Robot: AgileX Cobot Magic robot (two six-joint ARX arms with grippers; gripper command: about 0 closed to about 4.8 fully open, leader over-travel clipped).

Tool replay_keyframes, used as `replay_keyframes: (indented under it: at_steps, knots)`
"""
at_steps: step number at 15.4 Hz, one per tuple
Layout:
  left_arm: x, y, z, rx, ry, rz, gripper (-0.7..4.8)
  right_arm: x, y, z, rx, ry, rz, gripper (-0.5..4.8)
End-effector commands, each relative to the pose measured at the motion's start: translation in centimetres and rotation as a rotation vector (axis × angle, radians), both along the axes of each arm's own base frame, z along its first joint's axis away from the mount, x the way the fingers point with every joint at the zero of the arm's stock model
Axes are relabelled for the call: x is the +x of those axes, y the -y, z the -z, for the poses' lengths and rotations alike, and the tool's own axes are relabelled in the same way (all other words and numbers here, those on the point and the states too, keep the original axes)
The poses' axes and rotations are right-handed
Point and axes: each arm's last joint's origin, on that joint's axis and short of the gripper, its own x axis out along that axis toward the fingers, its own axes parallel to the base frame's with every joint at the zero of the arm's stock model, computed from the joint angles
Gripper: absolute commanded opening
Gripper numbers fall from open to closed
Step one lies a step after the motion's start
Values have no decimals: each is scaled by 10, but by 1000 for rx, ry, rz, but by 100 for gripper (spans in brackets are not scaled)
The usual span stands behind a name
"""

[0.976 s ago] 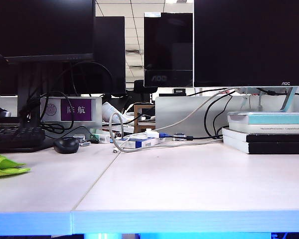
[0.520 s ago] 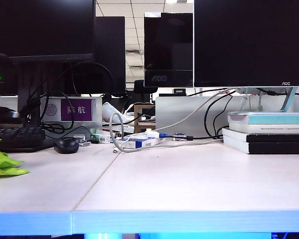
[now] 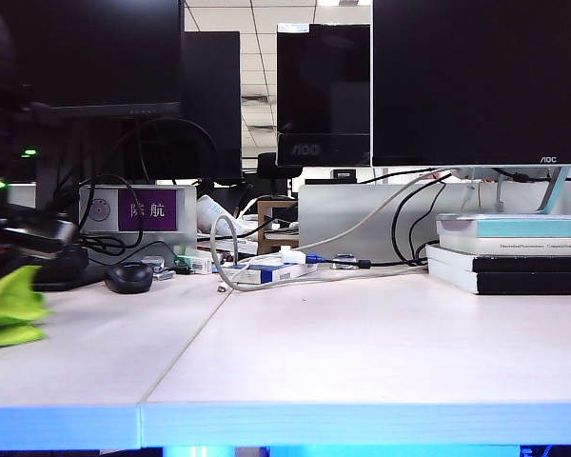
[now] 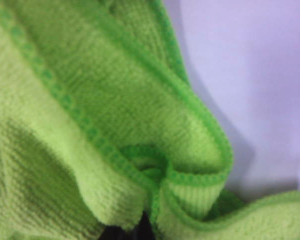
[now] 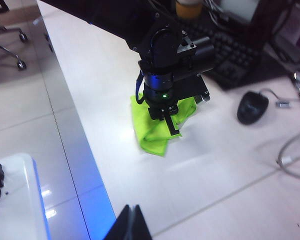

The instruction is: Wipe the table from left to right using the rag.

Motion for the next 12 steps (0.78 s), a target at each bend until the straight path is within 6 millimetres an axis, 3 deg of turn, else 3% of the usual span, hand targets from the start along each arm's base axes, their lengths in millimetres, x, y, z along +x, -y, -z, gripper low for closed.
replay_keyframes:
  at_steps: [1, 6, 12]
  knots:
    - [-18, 31, 26, -186, -206, 102, -5, 2, 4, -1, -18, 1, 43, -6]
    - [-28, 66, 26, -218, -225, 222, -5, 5, 9, 4, -76, -5, 107, -6]
    - [-35, 86, 25, -288, -245, 283, -5, 6, 12, 7, -118, -18, 138, -6]
